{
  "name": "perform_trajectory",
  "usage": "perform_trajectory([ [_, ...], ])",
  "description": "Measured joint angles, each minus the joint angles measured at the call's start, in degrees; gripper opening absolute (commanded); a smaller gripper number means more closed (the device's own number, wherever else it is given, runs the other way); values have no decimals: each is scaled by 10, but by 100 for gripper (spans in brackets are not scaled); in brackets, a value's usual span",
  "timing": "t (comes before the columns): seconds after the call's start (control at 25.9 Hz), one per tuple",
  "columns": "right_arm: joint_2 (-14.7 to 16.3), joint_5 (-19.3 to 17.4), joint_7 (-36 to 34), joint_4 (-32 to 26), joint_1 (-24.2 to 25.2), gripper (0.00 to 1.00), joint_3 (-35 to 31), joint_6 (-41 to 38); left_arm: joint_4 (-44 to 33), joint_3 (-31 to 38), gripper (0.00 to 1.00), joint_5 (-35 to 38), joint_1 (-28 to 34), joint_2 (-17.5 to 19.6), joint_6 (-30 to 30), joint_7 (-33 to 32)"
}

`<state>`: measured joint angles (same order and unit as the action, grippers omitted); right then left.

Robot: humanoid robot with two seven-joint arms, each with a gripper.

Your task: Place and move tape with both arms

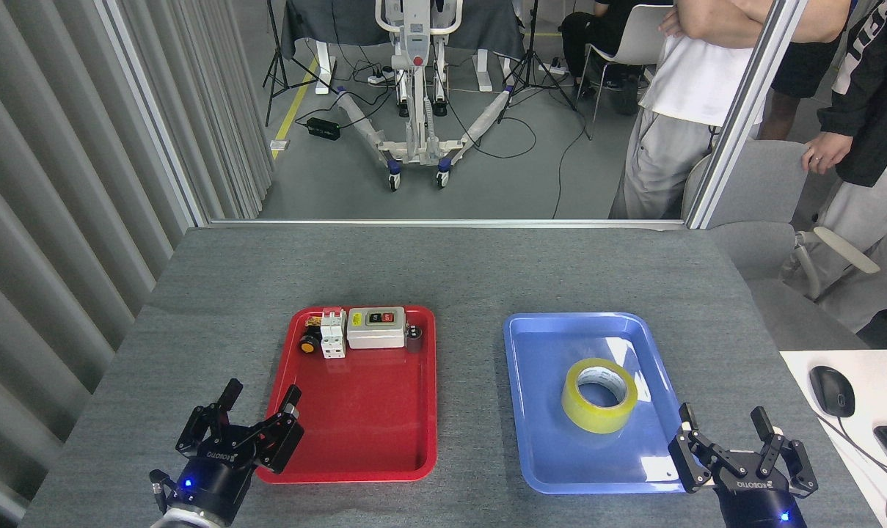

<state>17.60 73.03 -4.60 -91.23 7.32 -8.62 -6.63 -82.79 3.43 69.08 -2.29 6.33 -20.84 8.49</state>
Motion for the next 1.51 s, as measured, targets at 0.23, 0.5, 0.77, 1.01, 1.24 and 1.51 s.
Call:
perform_trajectory([
  [0.23, 1, -1, -2, 0, 0, 100, 0, 0, 0, 0, 100, 0, 0, 0, 0, 0],
  [0.5, 3, -1, 1, 0, 0, 100, -1, 0, 0, 0, 100, 0, 1, 0, 0, 0],
  [0.77, 3, -1, 1, 0, 0, 100, -2, 1, 0, 0, 100, 0, 2, 1, 0, 0],
  [1.01, -1, 0, 1, 0, 0, 100, -2, 1, 0, 1, 100, 0, 2, 1, -1, 0],
  [1.24, -3, 0, 3, -1, 0, 100, -2, -1, 0, 2, 100, 0, 2, 5, -1, 0],
  [1.51, -5, -1, 3, -11, 7, 100, 0, -4, 0, 3, 100, 0, 2, 6, -1, 0],
])
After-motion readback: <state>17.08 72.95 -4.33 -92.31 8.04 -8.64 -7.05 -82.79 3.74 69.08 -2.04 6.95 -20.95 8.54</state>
